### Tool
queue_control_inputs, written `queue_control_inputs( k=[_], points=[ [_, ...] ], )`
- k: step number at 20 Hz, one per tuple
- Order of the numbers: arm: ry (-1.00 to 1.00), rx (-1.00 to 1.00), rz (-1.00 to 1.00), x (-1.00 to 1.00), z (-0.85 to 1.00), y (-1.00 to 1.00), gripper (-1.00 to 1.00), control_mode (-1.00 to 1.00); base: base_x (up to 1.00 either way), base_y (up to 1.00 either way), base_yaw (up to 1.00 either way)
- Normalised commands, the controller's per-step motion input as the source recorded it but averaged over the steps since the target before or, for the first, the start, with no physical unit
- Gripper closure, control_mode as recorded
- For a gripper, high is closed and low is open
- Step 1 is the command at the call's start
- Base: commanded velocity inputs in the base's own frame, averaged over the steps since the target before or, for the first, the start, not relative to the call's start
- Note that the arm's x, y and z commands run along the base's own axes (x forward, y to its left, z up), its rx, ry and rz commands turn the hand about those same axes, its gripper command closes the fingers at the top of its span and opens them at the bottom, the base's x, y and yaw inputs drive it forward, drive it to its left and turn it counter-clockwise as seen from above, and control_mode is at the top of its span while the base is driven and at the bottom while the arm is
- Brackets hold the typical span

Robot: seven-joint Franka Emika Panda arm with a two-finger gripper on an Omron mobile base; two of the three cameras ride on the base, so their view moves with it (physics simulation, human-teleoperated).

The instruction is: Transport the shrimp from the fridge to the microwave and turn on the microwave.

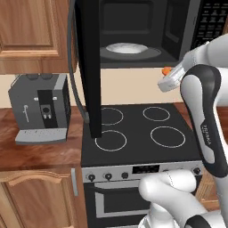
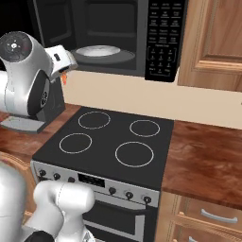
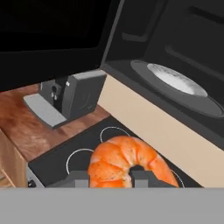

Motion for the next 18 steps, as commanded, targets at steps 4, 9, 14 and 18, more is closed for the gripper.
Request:
queue_control_inputs(
  k=[4,9,14,18],
  points=[
    [0.06,-0.06,0.00,0.20,0.47,0.12,1.00,-1.00,0.00,0.00,0.00],
    [0.01,-0.02,0.00,0.24,0.31,0.10,1.00,-1.00,0.00,0.00,0.00],
    [-0.04,0.00,0.00,0.42,0.01,0.04,1.00,-1.00,0.00,0.00,0.00],
    [-0.02,0.00,0.00,0.51,0.00,0.00,1.00,-1.00,0.00,0.00,0.00]
  ],
)
